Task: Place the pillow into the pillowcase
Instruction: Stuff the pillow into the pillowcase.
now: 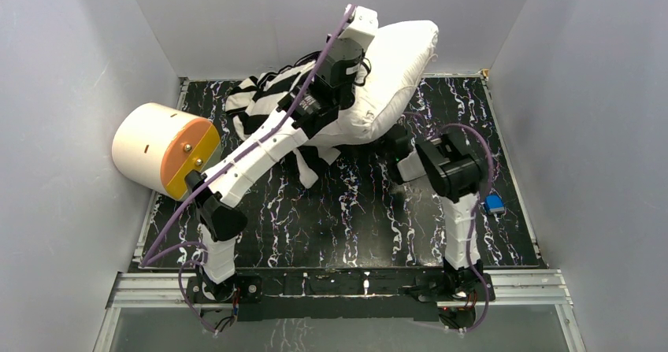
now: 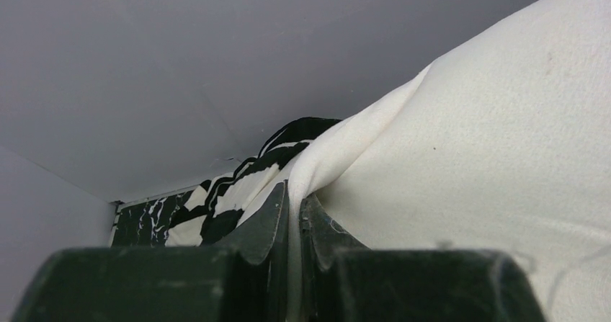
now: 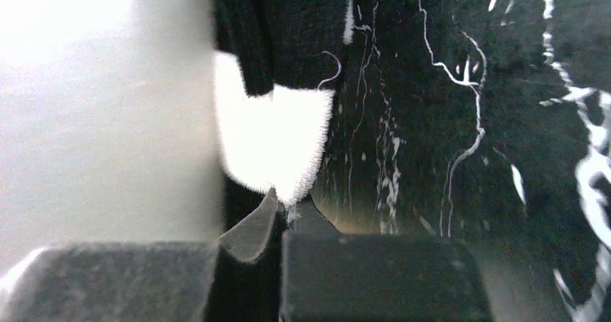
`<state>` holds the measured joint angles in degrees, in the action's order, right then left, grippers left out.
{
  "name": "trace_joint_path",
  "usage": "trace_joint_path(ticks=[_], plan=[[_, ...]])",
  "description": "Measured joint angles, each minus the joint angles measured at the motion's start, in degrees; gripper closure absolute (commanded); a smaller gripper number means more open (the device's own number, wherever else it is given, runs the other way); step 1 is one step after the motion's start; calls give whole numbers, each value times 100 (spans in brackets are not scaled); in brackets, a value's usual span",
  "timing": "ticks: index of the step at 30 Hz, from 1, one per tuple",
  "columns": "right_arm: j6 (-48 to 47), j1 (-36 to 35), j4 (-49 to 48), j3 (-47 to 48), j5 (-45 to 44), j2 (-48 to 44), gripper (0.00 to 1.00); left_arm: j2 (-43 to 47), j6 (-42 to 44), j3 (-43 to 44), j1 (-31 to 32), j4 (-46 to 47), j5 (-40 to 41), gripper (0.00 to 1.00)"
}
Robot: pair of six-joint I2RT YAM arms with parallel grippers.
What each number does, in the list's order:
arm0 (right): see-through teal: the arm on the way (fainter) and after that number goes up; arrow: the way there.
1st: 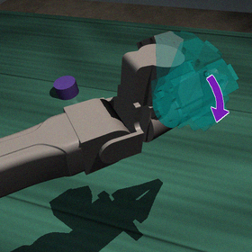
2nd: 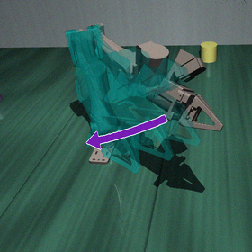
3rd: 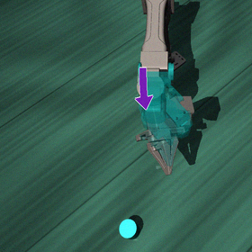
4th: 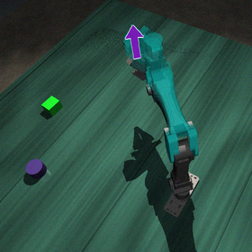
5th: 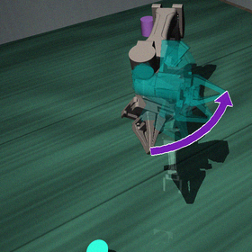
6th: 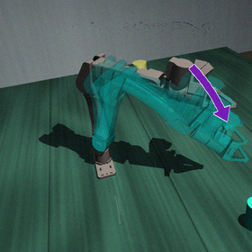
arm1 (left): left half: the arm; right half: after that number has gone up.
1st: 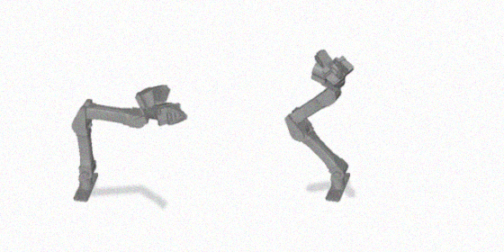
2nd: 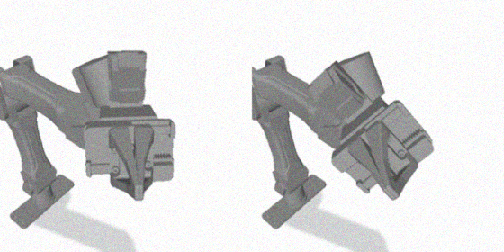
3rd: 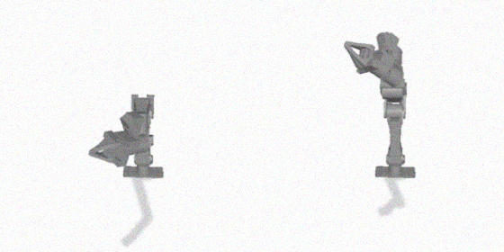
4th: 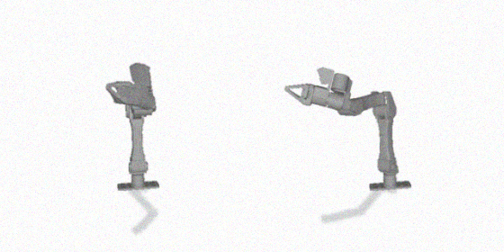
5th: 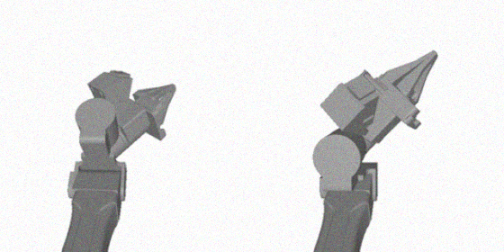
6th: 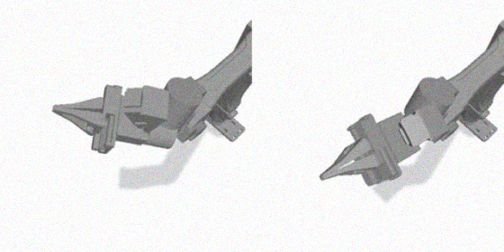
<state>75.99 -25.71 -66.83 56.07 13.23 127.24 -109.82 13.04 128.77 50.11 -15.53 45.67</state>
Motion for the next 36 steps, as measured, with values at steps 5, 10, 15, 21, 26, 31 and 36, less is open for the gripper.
trace_joint_path(ticks=[5,10,15,21,26,31,36], plan=[[-511,629,1770,-177,516,-1655,100,127,291,-791,4,522,157,100],[-951,1054,2688,-201,1016,-2900,100,142,363,-1078,-2,1106,247,100],[-1351,1211,3696,-184,1281,-3423,100,345,332,-1567,-22,1458,339,100],[-1888,1246,4634,420,1482,-3650,100,590,278,-1827,-127,1486,448,100],[-2430,1272,5187,883,1526,-4044,100,901,404,-1893,-232,1462,741,100],[-2645,1751,5337,1003,1810,-4522,100,1014,791,-1891,-297,1552,1110,100],[-2903,1705,5541,1392,1821,-4577,100,903,1019,-1759,-317,1537,1182,100]])
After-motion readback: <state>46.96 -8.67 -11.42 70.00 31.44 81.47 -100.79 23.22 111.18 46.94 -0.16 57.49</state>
